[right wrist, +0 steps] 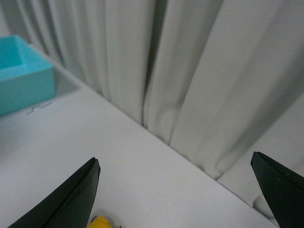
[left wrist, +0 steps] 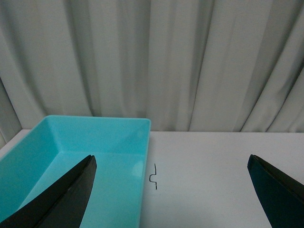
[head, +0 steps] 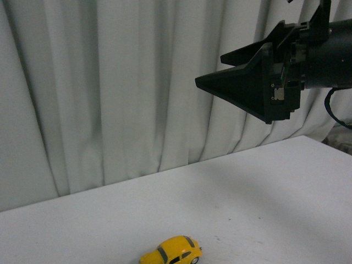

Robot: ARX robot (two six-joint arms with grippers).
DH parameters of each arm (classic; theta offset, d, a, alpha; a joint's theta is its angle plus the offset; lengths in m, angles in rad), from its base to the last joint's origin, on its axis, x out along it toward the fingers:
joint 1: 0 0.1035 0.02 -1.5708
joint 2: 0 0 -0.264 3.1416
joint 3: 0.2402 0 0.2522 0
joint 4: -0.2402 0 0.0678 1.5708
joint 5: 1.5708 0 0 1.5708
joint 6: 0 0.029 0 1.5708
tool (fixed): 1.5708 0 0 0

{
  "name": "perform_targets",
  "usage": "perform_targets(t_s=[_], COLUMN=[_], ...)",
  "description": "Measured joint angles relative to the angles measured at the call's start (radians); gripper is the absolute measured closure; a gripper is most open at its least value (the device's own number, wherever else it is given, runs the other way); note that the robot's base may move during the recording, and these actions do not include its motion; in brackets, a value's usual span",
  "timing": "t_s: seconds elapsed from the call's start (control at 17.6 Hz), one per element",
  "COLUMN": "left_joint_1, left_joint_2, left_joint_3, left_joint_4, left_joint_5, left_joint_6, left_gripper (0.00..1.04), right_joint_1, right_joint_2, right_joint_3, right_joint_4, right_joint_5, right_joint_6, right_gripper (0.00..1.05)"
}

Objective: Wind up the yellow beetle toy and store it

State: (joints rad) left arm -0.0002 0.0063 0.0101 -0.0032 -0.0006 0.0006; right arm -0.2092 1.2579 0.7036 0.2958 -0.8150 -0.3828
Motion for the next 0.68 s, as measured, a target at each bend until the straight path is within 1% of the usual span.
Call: perform_targets(t_s=[0.06,0.17,0.23,0.28,0.4,0.46,0.51,0.57,0.68], left_joint_1=[0.0,0.0,0.0,0.0,0.0,0.0,0.0,0.0,0.0], left_joint_2=[0.0,0.0,0.0,0.0,0.0,0.0,0.0,0.0,0.0], left_joint_3=[0.0,0.0,0.0,0.0,0.0,0.0,0.0,0.0,0.0], left_joint_4=[0.0,0.0,0.0,0.0,0.0,0.0,0.0,0.0,0.0], left_joint_5=[0.0,0.0,0.0,0.0,0.0,0.0,0.0,0.0,0.0], left_joint_6=[0.0,0.0,0.0,0.0,0.0,0.0,0.0,0.0,0.0], left_gripper=[0.07,0.07,0.07,0.07,0.07,0.07,0.07,0.07,0.07], right_joint_1=[-0.001,-0.008,-0.016,-0.021,-0.014,-0.003,0.016,0.035,0.061], right_joint_2=[0.066,0.216,0.289,0.341,0.422,0.457,0.491,0.53,0.592], right_joint_3=[0.086,0.234,0.297,0.338,0.377,0.38,0.38,0.388,0.394], right_joint_4=[-0.135,-0.444,-0.613,-0.738,-0.923,-0.979,-0.996,-1.007,-0.988], right_joint_5=[-0.045,-0.067,-0.063,-0.045,0.018,0.056,0.105,0.169,0.252], right_joint_6=[-0.126,-0.437,-0.596,-0.741,-1.022,-1.141,-1.225,-1.284,-1.323], right_gripper=[0.07,0.07,0.07,0.07,0.07,0.07,0.07,0.07,0.07])
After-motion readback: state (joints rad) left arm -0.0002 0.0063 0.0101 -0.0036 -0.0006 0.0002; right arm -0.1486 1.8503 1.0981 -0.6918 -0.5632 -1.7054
